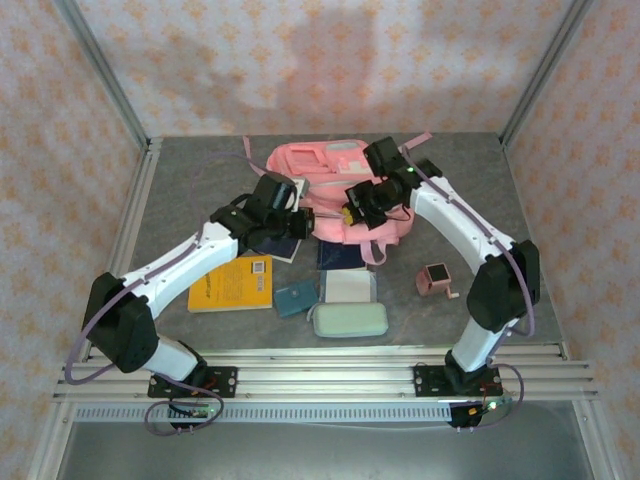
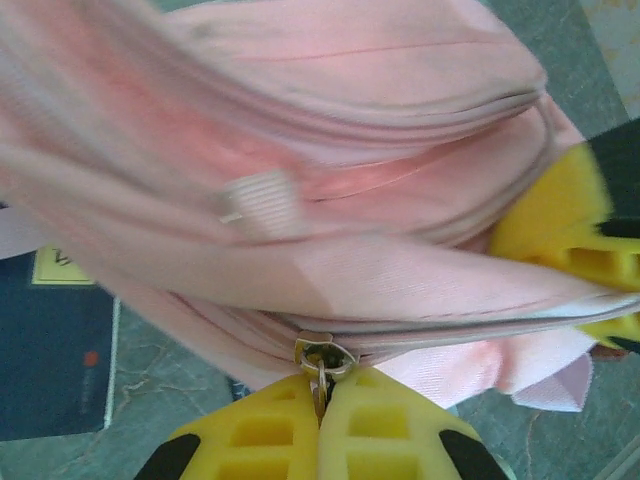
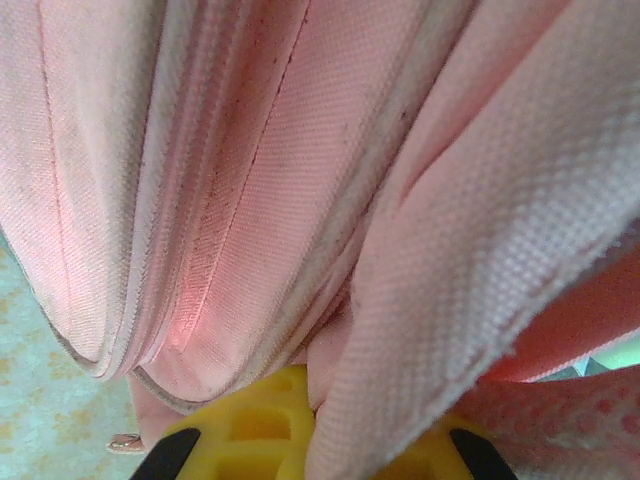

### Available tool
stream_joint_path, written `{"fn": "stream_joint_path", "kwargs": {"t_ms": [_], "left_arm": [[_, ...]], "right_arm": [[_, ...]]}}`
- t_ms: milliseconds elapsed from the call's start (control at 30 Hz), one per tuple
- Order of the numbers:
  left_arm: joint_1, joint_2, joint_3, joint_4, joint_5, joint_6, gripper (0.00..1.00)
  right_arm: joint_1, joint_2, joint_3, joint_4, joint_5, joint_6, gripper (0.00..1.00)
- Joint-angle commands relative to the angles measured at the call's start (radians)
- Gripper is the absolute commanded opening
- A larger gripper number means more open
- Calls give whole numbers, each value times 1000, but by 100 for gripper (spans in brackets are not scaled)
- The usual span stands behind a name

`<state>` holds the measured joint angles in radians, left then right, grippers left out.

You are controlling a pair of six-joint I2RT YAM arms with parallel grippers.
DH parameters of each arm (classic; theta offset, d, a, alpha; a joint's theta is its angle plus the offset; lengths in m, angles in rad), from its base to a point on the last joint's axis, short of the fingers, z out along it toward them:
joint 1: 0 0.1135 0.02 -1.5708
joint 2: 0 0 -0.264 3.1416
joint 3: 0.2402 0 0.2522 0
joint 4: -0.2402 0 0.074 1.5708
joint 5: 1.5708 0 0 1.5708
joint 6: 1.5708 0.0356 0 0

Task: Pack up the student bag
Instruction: Unzip the student bag at the top-center of the table.

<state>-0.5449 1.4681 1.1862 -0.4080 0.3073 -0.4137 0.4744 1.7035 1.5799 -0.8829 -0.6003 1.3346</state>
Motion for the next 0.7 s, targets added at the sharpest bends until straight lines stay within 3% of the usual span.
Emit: {"fn": "stream_joint_path", "kwargs": {"t_ms": [0,333,667], "left_arm": [[82,-33,-14,-9,-90,33,0],[249,82,-4,68,-81,-4,0],[329,303,230,11,-122,-4,0]], "right_arm": [[-57,-57,-17,-65,85,-18,0],[-64,-92,-11,-80,72,-36,0],[-63,-164,-68,-10,66,-38,0]]}}
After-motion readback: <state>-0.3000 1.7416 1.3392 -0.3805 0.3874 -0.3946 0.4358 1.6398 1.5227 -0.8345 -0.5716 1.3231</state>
